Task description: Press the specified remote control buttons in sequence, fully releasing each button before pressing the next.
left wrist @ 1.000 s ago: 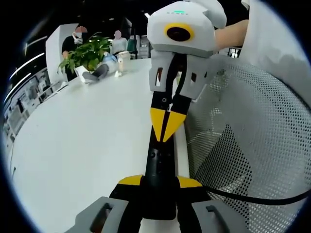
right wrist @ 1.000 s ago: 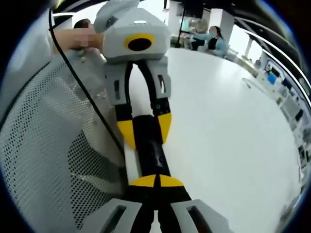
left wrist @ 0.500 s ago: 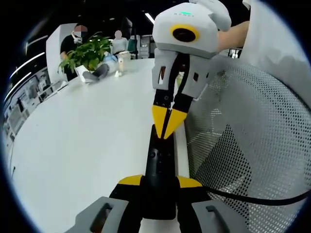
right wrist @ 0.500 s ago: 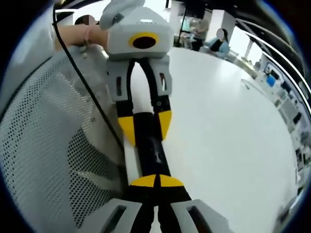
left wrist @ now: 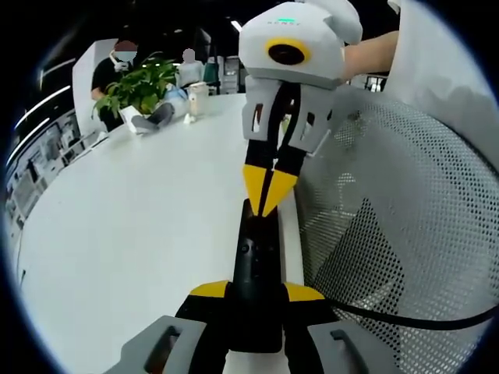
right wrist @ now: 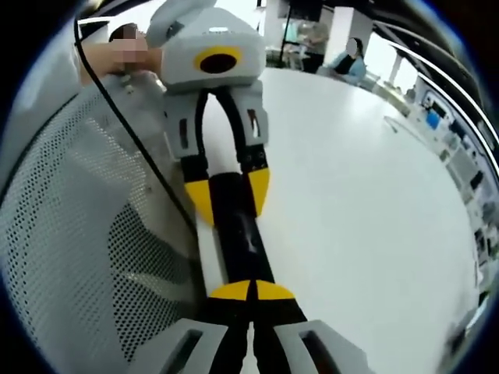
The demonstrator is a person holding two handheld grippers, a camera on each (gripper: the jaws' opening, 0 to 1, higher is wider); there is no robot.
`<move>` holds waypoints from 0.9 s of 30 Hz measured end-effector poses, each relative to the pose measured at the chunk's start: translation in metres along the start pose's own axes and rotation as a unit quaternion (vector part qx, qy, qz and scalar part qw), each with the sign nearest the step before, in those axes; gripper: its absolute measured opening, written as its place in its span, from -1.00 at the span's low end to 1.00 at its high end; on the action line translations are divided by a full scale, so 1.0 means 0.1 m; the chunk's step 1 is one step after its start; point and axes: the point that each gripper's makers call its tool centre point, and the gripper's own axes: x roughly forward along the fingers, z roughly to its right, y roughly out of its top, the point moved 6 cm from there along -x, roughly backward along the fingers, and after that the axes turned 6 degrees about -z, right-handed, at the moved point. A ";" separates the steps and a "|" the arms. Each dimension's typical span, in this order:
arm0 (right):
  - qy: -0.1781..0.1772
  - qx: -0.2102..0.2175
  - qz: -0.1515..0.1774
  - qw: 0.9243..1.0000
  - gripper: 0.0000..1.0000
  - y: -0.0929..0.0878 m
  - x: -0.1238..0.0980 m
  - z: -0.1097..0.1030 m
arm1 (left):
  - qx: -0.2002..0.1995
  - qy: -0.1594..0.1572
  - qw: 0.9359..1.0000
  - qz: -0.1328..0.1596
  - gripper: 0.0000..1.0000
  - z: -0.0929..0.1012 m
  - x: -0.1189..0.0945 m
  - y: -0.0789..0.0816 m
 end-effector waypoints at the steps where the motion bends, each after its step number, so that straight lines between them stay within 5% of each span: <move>1: -0.003 -0.004 -0.004 1.000 -1.00 0.01 0.00 -0.01 | -0.001 0.001 1.000 0.001 -0.52 0.00 0.00 0.00; 15: -0.001 -0.006 -0.017 1.000 -1.00 0.03 0.01 0.02 | -0.004 0.001 1.000 0.003 -0.52 0.00 0.00 0.00; 24: -0.016 0.132 0.051 0.990 -1.00 -0.02 0.01 0.00 | -0.005 0.001 1.000 0.003 -0.52 0.00 0.00 0.00; 27: -0.026 0.118 0.054 0.991 -1.00 -0.02 0.01 -0.03 | -0.005 0.001 1.000 0.003 -0.52 0.00 0.00 0.00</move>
